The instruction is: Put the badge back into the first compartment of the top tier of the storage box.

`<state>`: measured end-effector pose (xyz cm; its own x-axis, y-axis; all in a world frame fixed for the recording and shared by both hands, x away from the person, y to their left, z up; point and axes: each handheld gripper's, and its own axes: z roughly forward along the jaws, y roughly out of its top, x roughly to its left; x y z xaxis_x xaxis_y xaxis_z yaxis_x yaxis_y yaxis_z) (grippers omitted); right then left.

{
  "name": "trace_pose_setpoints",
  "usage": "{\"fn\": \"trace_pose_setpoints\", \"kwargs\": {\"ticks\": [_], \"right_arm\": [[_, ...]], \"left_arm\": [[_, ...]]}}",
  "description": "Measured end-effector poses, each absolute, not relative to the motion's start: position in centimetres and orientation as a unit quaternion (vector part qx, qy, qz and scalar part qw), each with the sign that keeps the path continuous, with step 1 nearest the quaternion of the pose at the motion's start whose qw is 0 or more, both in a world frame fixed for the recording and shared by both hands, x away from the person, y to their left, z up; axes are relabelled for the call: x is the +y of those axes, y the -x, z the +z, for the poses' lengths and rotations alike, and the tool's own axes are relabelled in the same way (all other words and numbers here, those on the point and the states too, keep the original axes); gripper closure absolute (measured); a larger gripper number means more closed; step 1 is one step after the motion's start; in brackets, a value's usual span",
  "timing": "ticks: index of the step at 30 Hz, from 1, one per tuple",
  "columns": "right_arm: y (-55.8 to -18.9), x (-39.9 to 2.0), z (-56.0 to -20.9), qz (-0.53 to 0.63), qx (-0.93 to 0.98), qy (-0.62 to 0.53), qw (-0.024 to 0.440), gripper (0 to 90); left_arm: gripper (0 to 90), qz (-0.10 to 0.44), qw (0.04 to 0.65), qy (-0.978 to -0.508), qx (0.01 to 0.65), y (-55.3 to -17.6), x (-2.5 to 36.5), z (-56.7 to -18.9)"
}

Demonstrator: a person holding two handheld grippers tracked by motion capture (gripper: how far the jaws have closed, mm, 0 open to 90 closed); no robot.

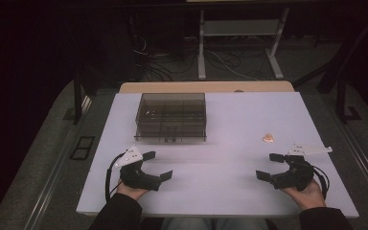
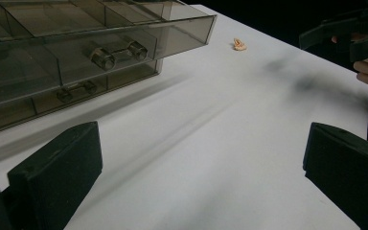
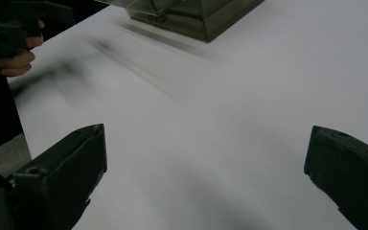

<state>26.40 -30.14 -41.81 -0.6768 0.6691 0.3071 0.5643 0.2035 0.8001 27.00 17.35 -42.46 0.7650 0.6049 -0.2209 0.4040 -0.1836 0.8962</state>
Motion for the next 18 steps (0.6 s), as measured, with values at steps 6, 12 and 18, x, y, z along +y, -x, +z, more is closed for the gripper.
{"fn": "trace_pose_setpoints", "kwargs": {"ticks": [6,12,18], "right_arm": [[-26.43,-30.10,-41.83,0.489,0.774,-0.399,0.052,0.2],[-26.40,-30.06,-41.79,0.489,0.774,-0.399,0.051,0.2],[-26.30,-30.08,-41.76,0.488,0.774,-0.401,0.051,0.2]], "left_arm": [[0.0,0.089,0.548,-0.763,0.331,-26.98,17.40,-42.47],[0.0,0.088,0.546,-0.765,0.329,-26.96,17.30,-42.50],[0.0,0.088,0.546,-0.766,0.328,-26.98,17.35,-42.50]]}}
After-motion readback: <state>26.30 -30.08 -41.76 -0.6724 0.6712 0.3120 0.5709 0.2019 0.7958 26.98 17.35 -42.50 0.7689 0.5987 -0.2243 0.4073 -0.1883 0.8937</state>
